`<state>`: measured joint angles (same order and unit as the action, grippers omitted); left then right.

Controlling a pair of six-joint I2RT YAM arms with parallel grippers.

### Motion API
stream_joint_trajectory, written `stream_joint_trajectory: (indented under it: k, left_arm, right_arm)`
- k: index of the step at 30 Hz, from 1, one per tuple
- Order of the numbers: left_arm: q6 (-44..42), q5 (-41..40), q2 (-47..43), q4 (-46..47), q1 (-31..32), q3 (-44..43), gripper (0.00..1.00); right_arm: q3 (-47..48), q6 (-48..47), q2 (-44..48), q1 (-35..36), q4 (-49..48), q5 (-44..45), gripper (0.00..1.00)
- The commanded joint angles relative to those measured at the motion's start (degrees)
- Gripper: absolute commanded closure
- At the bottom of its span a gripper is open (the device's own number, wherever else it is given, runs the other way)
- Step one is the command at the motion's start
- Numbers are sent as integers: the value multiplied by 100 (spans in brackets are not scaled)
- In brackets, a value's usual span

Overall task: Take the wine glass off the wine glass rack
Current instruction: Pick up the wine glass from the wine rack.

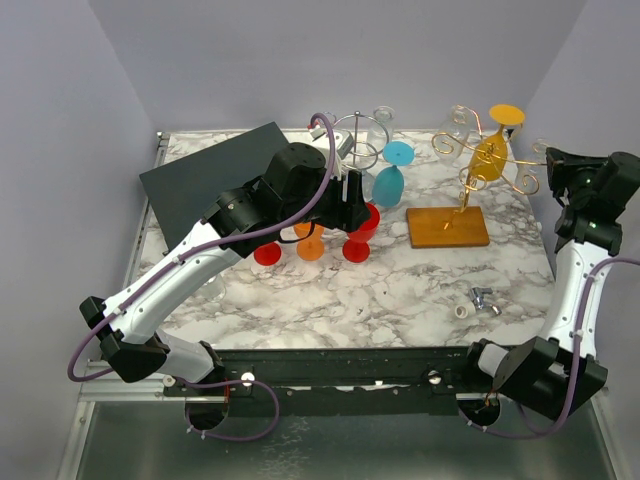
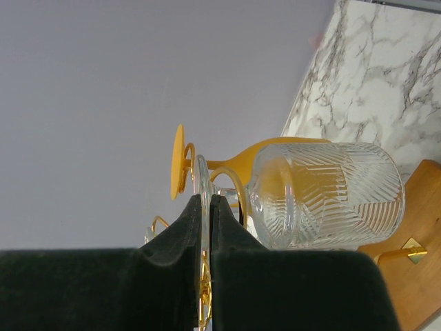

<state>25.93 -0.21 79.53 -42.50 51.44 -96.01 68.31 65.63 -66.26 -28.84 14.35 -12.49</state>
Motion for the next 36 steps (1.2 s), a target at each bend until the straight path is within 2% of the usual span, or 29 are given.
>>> stream_joint_trajectory:
  k: [1,15,36]
  left_arm:
    - [26,65,-60,86,-29,-138,36]
    - [-14,65,-83,102,-46,-103,36]
    - [0,111,-52,138,-108,-67,36]
  right_arm:
    - [-344,447,326,-65,-627,81,99]
    - [-858,1094,788,-106,-1004,236,100]
    - [-885,1153,1010,-110,-755,-106,99]
